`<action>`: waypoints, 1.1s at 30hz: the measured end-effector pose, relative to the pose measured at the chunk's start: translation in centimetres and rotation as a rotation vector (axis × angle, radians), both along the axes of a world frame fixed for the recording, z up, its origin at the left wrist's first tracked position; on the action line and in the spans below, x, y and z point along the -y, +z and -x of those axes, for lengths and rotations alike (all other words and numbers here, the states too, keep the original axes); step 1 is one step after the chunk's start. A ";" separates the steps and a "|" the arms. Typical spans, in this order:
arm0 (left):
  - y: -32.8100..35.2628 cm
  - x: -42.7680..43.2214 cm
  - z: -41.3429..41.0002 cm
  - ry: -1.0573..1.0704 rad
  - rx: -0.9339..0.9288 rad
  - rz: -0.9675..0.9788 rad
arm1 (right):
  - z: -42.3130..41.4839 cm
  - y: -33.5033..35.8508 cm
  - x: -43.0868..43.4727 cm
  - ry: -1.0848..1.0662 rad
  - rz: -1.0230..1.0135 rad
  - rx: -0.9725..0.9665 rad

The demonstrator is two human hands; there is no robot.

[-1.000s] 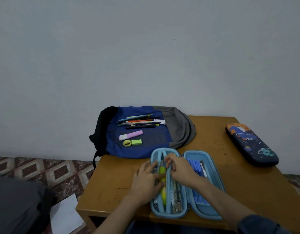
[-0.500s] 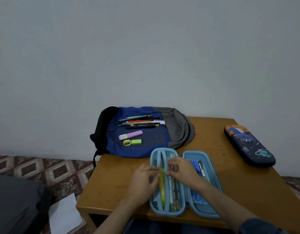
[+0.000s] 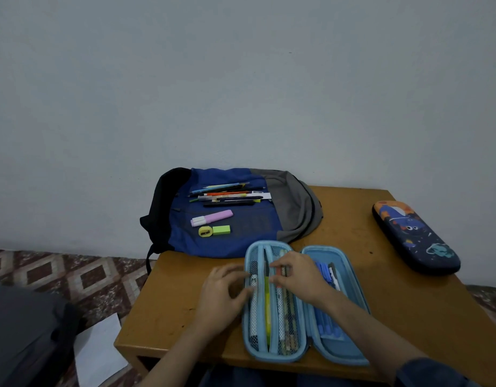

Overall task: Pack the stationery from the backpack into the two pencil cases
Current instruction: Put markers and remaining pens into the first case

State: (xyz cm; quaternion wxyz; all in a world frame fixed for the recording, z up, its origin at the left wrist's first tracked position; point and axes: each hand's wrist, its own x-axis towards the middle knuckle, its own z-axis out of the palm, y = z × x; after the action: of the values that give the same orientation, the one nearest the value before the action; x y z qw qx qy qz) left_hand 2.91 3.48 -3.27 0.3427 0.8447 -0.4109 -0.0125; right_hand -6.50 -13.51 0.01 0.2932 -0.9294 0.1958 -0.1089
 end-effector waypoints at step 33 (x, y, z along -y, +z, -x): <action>-3.3 -2.4 -7.4 0.241 0.164 -0.182 | -15.1 0.4 -3.3 0.088 0.281 -0.183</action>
State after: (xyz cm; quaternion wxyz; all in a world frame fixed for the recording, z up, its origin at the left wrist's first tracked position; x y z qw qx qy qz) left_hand 10.34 5.83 -6.59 0.2293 0.9136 -0.3302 0.0604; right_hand 8.63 -10.17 0.40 0.1459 -0.9749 0.1639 -0.0370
